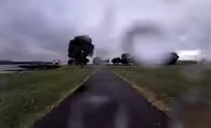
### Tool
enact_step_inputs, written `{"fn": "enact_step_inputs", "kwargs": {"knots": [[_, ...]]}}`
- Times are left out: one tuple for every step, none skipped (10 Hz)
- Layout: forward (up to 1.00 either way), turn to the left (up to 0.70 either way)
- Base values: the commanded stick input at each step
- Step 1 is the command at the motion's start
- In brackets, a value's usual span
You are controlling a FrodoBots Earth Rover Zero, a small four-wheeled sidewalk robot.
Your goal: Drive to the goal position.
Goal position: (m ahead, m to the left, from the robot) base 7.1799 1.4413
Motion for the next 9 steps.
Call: {"fn": "enact_step_inputs", "kwargs": {"knots": [[0.70,-0.04],[0.70,-0.01],[0.70,0.00],[0.70,0.00],[0.70,0.00],[0.70,0.00],[0.70,0.00],[0.70,0.00],[0.70,0.00]]}}
